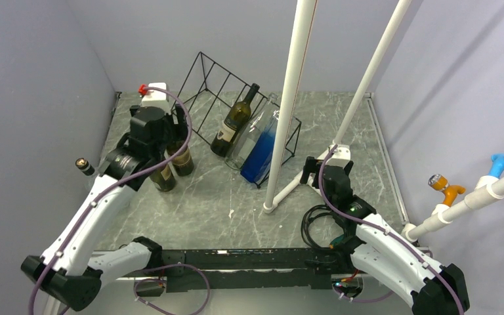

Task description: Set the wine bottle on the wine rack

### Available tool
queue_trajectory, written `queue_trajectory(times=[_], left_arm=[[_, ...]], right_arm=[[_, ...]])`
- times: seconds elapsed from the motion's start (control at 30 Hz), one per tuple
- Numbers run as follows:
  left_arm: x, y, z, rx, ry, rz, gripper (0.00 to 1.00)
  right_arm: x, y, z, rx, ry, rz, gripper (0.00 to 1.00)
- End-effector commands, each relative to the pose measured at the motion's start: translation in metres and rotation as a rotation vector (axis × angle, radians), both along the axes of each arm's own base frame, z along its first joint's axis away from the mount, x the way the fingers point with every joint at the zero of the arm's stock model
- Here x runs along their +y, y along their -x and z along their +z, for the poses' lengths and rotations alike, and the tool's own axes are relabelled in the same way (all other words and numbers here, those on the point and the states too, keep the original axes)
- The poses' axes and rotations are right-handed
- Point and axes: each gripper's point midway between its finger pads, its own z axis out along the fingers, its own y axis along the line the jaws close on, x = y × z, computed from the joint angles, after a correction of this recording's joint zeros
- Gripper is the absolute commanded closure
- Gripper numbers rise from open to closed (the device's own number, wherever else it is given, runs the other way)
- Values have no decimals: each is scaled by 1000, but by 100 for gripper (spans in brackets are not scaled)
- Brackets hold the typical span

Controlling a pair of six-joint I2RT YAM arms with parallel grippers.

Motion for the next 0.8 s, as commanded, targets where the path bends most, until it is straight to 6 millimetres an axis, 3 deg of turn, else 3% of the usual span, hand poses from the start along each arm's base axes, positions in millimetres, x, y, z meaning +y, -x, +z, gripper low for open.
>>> queue_trajectory(times=[0.0, 0.3, 0.53, 0.77], left_arm=[[6, -6, -3, 29, 30, 93, 17], [4, -30, -28, 62, 35, 176, 27], [11, -42, -50, 98, 31, 290, 43], [19, -44, -63, 72, 36, 383, 45]], right_arm=[[1, -2, 9, -44, -30, -5, 0], [3, -1, 12, -53, -41, 8, 0], [4, -1, 13, -58, -49, 16, 0], [5, -1, 13, -57, -51, 21, 0]])
